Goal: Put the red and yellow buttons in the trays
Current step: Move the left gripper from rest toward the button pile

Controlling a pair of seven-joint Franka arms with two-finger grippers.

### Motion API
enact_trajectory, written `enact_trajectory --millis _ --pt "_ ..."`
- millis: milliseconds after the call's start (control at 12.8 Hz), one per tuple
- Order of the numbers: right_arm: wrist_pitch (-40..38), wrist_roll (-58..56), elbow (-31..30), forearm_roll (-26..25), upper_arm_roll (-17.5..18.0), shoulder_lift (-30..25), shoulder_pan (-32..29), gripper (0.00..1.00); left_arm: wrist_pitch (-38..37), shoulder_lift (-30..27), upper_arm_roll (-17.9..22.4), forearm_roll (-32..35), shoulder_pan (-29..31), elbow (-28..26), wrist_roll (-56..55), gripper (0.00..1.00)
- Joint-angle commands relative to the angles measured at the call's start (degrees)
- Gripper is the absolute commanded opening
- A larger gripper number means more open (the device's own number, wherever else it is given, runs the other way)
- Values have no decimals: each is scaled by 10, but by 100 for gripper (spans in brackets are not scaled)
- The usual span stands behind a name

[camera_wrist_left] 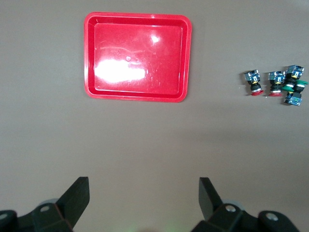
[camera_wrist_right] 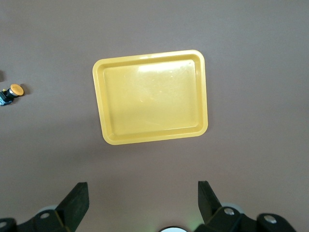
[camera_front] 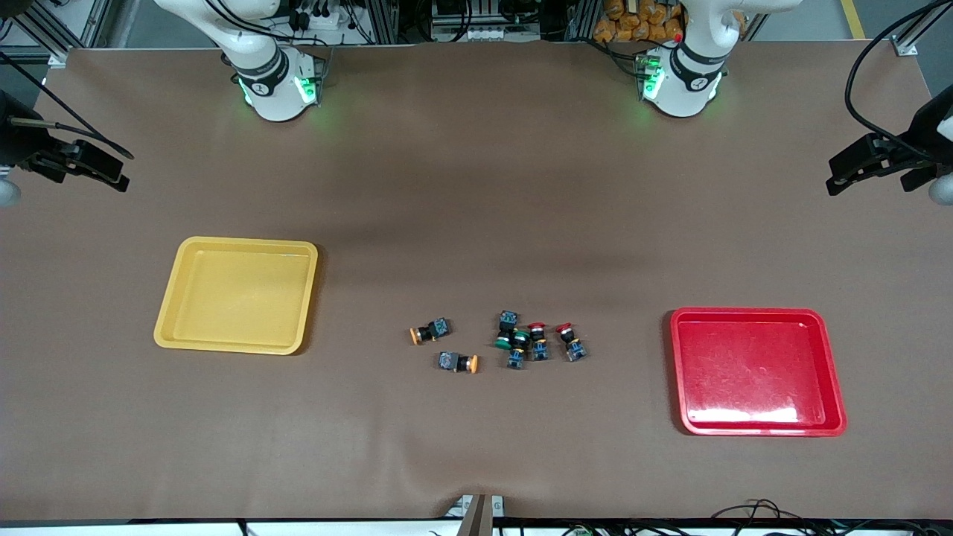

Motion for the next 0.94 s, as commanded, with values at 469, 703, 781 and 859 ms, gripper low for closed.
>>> enact_trajectory --millis 469,703,781,859 --pt "5 -5 -13 -1 -2 -16 9 100 -6 3 0 -3 10 -18 25 100" --pt "-4 -5 -14 -1 -3 -16 7 100 12 55 -2 -4 5 -17 19 100" --pt "-4 -5 -14 -1 -3 -16 6 100 28 77 -4 -5 2 -16 11 100" --pt "-3 -5 -14 0 -4 -16 5 100 52 99 -9 -15 -1 -14 -1 100"
